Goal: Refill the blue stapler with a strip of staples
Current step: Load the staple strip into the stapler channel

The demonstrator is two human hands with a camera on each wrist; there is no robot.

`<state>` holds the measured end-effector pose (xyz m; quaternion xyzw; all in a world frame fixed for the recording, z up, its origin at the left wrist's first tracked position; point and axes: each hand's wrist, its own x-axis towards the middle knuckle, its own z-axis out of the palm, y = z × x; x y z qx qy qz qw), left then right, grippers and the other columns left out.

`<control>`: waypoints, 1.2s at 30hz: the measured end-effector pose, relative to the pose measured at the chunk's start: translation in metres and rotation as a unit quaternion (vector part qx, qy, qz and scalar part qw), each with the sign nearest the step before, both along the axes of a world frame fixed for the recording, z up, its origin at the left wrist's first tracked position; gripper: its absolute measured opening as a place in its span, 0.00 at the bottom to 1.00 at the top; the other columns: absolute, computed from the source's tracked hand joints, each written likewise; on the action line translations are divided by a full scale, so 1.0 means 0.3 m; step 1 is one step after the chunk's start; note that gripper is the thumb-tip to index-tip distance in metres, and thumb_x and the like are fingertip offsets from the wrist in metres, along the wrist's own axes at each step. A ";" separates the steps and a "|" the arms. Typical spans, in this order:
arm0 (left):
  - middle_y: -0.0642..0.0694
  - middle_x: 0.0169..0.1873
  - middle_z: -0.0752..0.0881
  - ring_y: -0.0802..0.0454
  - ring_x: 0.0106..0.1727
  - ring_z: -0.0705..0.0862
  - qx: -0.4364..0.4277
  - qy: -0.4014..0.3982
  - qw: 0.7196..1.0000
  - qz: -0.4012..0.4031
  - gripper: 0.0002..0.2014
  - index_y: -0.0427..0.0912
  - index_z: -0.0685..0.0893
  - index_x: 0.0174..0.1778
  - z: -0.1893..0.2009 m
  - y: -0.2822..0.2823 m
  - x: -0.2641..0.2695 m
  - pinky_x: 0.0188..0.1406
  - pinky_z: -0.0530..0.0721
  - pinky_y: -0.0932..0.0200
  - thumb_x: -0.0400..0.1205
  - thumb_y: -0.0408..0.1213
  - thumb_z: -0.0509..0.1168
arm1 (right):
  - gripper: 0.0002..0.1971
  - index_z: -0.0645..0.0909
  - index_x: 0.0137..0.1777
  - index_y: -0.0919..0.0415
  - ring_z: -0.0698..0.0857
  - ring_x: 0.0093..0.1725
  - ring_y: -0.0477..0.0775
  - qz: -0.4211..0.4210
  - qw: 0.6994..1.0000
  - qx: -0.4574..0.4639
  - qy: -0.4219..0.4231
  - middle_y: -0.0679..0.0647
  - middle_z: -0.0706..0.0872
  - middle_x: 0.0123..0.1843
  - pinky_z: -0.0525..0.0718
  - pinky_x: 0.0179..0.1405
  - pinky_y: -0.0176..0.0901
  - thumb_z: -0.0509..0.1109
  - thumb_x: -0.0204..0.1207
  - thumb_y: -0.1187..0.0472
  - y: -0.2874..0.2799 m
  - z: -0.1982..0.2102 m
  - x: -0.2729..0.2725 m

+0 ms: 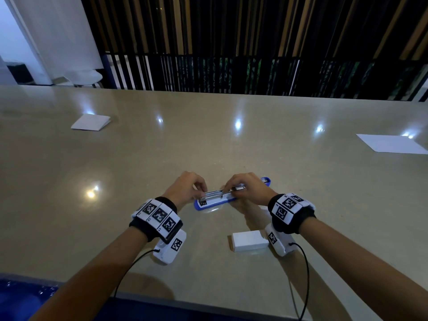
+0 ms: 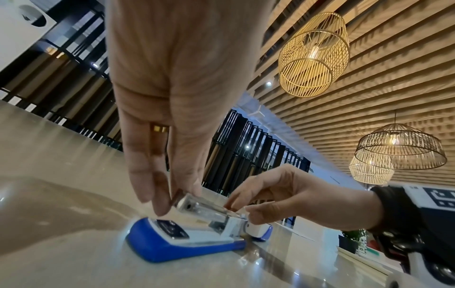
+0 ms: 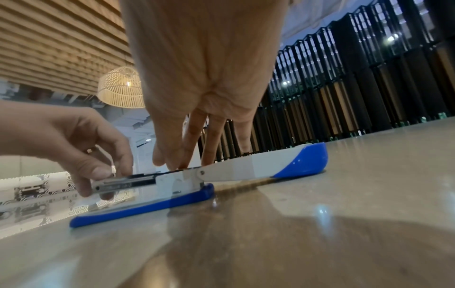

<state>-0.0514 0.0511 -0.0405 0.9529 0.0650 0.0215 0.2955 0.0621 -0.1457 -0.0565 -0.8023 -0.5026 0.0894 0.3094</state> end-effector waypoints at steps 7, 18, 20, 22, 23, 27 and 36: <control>0.36 0.41 0.91 0.69 0.24 0.83 0.004 -0.001 1.000 -0.021 0.05 0.30 0.90 0.43 0.002 0.017 0.000 0.32 0.82 0.71 0.74 0.25 0.71 | 0.11 0.90 0.51 0.64 0.86 0.54 0.55 0.001 1.000 -0.013 0.011 0.59 0.89 0.55 0.82 0.59 0.43 0.72 0.71 0.73 0.019 -0.008 -0.002; 0.40 0.46 0.92 0.54 0.34 0.86 0.059 0.043 0.993 -0.095 0.09 0.34 0.90 0.48 0.031 0.025 0.033 0.34 0.82 0.73 0.74 0.23 0.71 | 0.11 0.88 0.56 0.61 0.85 0.56 0.53 -0.025 0.999 -0.042 0.021 0.57 0.89 0.58 0.79 0.59 0.38 0.71 0.75 0.67 0.027 -0.023 0.003; 0.42 0.46 0.91 0.47 0.41 0.90 0.056 0.044 0.992 -0.102 0.09 0.35 0.90 0.49 0.031 0.031 0.031 0.32 0.81 0.76 0.75 0.24 0.70 | 0.10 0.89 0.55 0.61 0.85 0.57 0.53 -0.036 0.998 -0.031 0.033 0.56 0.89 0.57 0.80 0.61 0.41 0.71 0.75 0.67 0.026 -0.025 -0.001; 0.42 0.47 0.91 0.46 0.44 0.90 0.056 0.038 0.992 -0.109 0.09 0.35 0.90 0.50 0.029 0.033 0.030 0.35 0.82 0.74 0.76 0.24 0.70 | 0.10 0.89 0.54 0.62 0.86 0.57 0.53 -0.048 0.998 -0.019 0.044 0.57 0.90 0.57 0.80 0.62 0.41 0.71 0.75 0.67 0.025 -0.025 -0.004; 0.42 0.48 0.91 0.46 0.44 0.90 0.060 0.033 0.991 -0.116 0.09 0.35 0.89 0.50 0.027 0.033 0.031 0.37 0.82 0.72 0.76 0.25 0.70 | 0.09 0.89 0.53 0.62 0.86 0.57 0.53 -0.050 0.997 -0.016 0.049 0.57 0.90 0.58 0.80 0.62 0.40 0.72 0.75 0.67 0.027 -0.024 -0.005; 0.41 0.49 0.90 0.52 0.46 0.86 0.085 0.007 0.986 -0.144 0.09 0.36 0.88 0.53 0.016 0.037 0.021 0.43 0.82 0.68 0.79 0.28 0.68 | 0.09 0.89 0.53 0.64 0.86 0.59 0.53 -0.043 0.996 -0.016 0.079 0.57 0.89 0.59 0.80 0.64 0.41 0.72 0.74 0.68 0.032 -0.021 -0.007; 0.43 0.51 0.90 0.49 0.51 0.87 0.136 -0.034 0.973 -0.184 0.12 0.38 0.87 0.58 -0.013 0.044 -0.015 0.54 0.84 0.54 0.84 0.34 0.61 | 0.08 0.89 0.51 0.69 0.87 0.56 0.54 -0.063 0.992 0.008 0.108 0.62 0.90 0.58 0.82 0.65 0.45 0.71 0.74 0.71 0.042 -0.023 -0.014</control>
